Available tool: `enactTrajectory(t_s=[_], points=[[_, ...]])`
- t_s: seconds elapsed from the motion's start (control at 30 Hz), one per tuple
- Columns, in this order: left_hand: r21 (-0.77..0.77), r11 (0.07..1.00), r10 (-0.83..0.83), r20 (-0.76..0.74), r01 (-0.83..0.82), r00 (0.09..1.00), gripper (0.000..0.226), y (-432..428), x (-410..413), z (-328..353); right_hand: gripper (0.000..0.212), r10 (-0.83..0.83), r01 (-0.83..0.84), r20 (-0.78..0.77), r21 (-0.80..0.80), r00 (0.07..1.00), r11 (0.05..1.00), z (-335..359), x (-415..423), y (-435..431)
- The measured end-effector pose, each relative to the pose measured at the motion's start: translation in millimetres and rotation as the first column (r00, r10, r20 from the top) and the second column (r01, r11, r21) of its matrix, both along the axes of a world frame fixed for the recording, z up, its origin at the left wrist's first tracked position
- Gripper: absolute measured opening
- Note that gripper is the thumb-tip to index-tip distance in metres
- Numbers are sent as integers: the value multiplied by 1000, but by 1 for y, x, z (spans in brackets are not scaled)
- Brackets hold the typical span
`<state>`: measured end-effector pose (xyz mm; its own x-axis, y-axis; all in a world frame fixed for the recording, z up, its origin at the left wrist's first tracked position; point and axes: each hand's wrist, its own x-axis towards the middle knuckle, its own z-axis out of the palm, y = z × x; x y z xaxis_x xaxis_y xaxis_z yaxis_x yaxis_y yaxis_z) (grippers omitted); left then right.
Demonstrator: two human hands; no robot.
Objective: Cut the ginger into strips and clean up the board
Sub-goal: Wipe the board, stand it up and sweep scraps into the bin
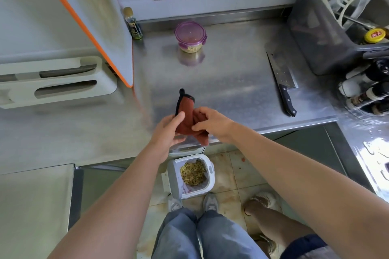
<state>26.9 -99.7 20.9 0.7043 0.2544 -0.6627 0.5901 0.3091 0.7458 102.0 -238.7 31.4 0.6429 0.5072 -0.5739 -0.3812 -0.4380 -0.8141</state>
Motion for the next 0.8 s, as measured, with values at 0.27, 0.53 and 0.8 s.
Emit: enactTrajectory(t_s=[0.27,0.53,0.8], points=[[36,972,232,20,-232,973,22,11,8,8,16,-327,327,6,20,945,945,6,11,-16],[89,995,45,-6,-44,999,18,-6,14,14,20,-241,254,-101,155,965,955,8,5,-4],[166,983,-96,143,72,985,15,-5,17,13,39,-107,97,224,57,969,994,16,-2,2]])
